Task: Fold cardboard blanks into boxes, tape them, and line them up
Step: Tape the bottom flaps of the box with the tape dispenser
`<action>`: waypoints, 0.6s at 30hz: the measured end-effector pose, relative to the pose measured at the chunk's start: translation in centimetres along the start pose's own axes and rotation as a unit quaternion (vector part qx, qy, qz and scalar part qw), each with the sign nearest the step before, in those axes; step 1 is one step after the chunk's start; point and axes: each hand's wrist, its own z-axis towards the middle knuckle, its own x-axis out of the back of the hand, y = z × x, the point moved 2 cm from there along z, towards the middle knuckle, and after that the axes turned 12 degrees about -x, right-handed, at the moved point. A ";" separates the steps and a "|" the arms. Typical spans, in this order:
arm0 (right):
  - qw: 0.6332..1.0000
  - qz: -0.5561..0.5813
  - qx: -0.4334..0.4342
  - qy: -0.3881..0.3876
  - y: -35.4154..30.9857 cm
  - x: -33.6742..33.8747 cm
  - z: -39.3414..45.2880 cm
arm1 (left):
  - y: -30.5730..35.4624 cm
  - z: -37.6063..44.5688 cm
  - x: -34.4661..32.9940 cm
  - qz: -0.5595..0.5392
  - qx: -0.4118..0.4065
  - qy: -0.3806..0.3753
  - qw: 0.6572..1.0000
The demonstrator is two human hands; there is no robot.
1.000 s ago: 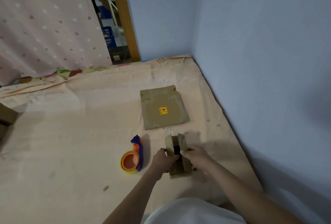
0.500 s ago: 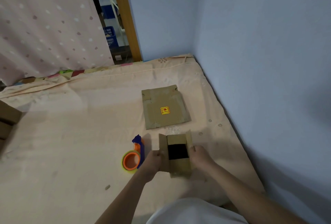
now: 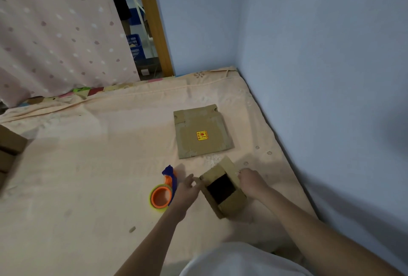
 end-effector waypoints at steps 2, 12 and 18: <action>0.997 -0.069 0.039 -0.007 -0.9 1.2 0.3 | 0.8 0.2 0.2 0.047 -0.036 0.017 0.998; 0.990 -0.053 0.101 0.083 -1.7 2.0 0.7 | 1.1 1.3 -3.6 0.343 0.029 -0.058 0.937; 0.991 0.107 -0.075 -0.040 1.4 -0.1 1.0 | 1.8 1.6 -3.8 0.250 0.071 -0.041 0.965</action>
